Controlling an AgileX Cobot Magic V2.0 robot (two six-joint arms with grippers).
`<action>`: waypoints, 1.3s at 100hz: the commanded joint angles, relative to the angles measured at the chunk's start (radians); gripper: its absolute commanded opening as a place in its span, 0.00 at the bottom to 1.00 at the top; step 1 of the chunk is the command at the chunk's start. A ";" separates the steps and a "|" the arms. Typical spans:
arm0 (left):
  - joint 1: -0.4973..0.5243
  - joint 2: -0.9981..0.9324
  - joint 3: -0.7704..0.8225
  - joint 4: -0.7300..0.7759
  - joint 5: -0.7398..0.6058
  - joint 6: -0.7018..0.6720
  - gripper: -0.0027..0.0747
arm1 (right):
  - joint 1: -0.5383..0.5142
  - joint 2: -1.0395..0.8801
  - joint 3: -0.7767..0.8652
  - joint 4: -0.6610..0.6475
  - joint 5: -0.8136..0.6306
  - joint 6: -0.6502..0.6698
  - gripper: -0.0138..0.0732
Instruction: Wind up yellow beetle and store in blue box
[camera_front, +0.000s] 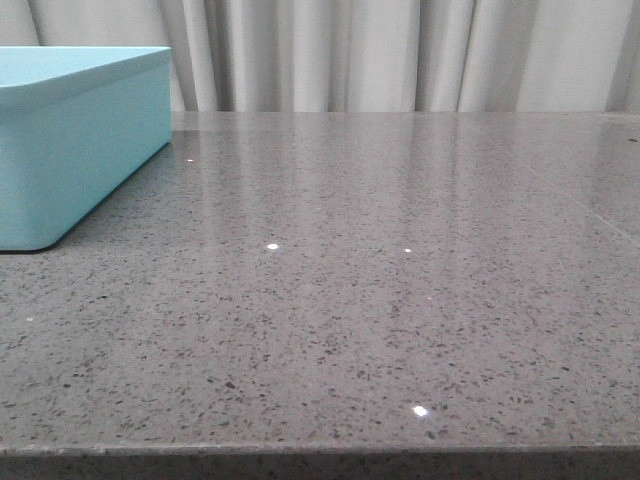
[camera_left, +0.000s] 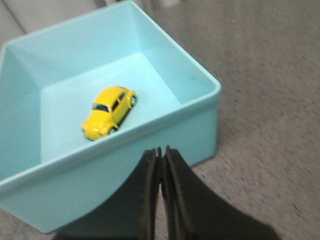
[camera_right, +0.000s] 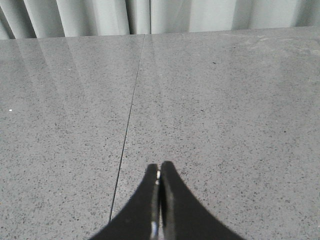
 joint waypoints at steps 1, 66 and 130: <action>0.017 -0.039 0.064 -0.006 -0.277 -0.010 0.01 | -0.001 0.014 -0.024 -0.010 -0.069 -0.008 0.08; 0.168 -0.351 0.493 0.205 -0.528 -0.428 0.01 | -0.001 0.014 -0.024 -0.010 -0.069 -0.008 0.08; 0.166 -0.351 0.518 0.201 -0.497 -0.452 0.01 | -0.001 0.014 -0.024 -0.010 -0.069 -0.008 0.08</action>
